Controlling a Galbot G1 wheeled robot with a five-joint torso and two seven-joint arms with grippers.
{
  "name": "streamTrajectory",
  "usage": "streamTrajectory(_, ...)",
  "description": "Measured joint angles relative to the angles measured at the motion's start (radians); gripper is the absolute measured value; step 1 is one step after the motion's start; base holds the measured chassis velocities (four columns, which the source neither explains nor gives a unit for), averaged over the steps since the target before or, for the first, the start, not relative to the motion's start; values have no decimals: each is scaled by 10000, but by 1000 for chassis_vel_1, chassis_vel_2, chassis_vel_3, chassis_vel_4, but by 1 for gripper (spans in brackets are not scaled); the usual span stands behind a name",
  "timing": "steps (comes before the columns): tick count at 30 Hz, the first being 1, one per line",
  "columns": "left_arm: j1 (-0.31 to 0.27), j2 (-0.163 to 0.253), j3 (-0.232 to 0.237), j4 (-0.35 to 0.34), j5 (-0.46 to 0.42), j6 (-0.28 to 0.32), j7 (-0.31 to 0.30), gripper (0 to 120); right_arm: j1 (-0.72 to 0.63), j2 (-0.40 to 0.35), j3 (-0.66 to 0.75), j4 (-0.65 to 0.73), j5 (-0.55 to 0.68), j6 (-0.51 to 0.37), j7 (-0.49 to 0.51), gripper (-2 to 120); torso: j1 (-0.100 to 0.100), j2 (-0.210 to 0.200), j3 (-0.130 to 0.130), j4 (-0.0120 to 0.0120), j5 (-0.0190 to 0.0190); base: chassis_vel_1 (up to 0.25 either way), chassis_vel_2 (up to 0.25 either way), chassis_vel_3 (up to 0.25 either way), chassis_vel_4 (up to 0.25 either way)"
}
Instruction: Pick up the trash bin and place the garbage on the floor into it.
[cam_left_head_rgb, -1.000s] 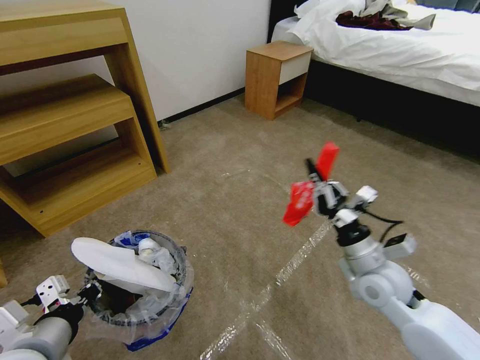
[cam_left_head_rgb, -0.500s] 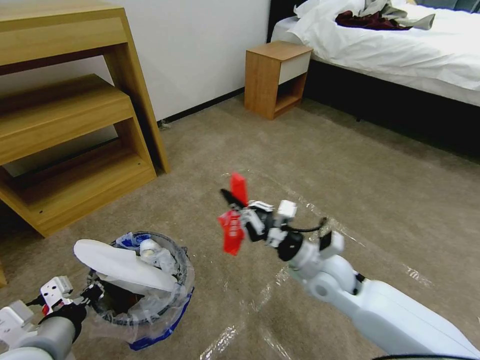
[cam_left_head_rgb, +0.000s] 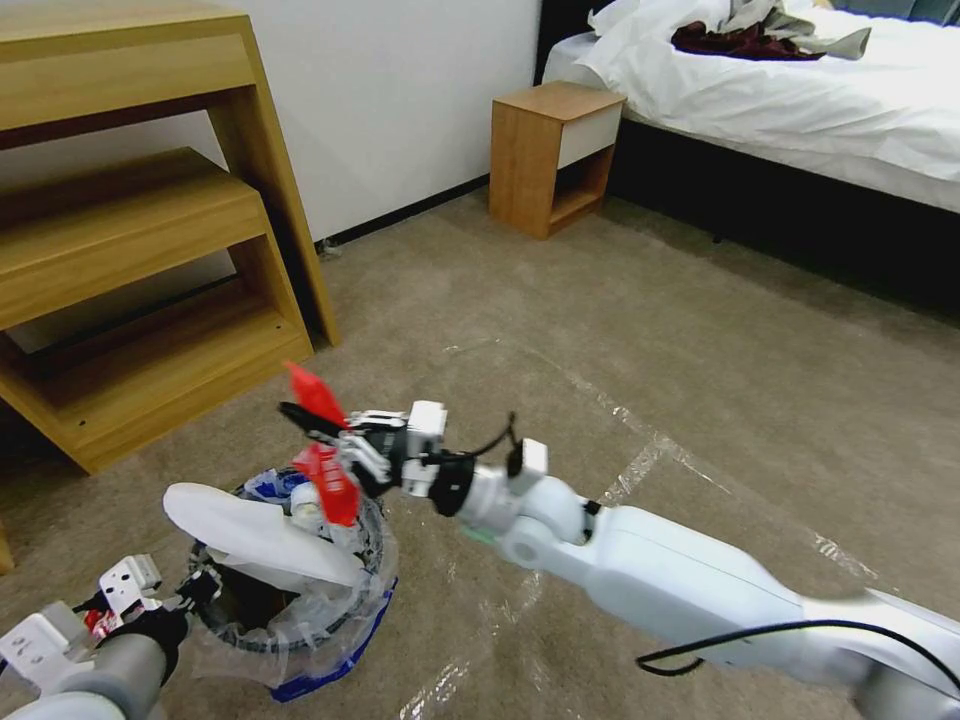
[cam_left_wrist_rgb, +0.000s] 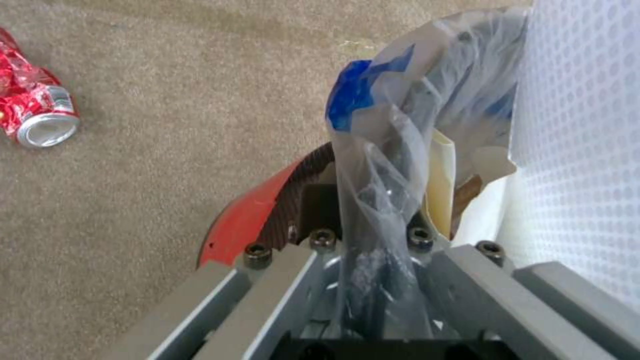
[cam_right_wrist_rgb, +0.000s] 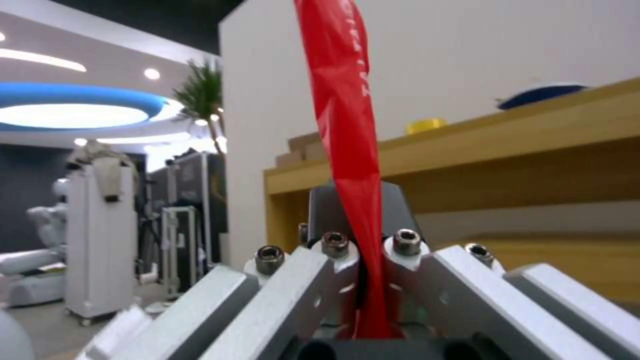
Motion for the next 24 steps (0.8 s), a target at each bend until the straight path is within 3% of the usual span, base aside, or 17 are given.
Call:
streamTrajectory(5,-7,-73,125,17,95,0,3,0,388,1371,-534,-879,43,51,-223,0,0,0,-1,0,-2,0,0,0,0)
streamTrajectory(9,-18,-89,192,-1,109,-1,6,0,394,1963,-759,-1534,-41,143,-259,0,0,0,-1,0,0,0,0,0,0)
streamTrajectory(24,114,-89,234,-147,140,-2,6,0,473,2063,-854,-2555,-284,382,-815,0,0,0,-1,-1,1,0,0,0,0)
